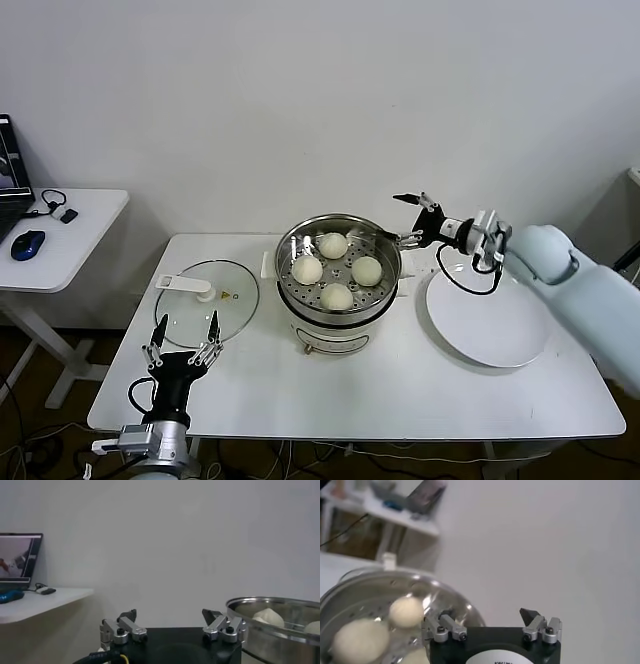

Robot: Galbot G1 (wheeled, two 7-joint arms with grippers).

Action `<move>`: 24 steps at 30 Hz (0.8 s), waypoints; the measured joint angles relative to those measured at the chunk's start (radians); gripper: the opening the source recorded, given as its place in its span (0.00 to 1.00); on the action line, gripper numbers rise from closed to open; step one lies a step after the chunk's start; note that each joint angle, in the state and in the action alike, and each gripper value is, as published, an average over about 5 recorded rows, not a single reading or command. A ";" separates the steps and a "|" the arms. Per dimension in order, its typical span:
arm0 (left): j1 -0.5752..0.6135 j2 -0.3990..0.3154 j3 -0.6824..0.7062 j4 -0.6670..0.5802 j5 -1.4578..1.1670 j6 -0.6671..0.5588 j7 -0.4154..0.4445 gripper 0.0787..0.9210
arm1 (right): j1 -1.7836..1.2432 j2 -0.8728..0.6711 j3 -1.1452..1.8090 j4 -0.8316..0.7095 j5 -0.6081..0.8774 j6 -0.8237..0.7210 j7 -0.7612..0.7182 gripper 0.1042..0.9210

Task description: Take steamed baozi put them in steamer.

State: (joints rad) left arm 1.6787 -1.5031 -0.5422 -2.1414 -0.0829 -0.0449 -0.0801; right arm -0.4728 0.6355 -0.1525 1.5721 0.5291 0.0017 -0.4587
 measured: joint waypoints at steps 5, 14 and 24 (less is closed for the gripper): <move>0.005 -0.005 0.003 0.000 0.004 -0.003 -0.005 0.88 | -0.288 0.086 0.285 0.071 -0.042 0.072 0.079 0.88; 0.000 -0.008 0.006 0.003 0.005 -0.003 -0.015 0.88 | -0.695 0.280 0.660 0.152 -0.076 0.199 0.155 0.88; -0.019 -0.005 -0.004 0.030 0.020 -0.003 -0.017 0.88 | -0.982 0.432 0.799 0.179 -0.044 0.328 0.185 0.88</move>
State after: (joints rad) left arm 1.6595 -1.5078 -0.5466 -2.1111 -0.0633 -0.0481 -0.0976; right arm -1.4546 1.0676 0.6461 1.7509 0.4846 0.3292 -0.2734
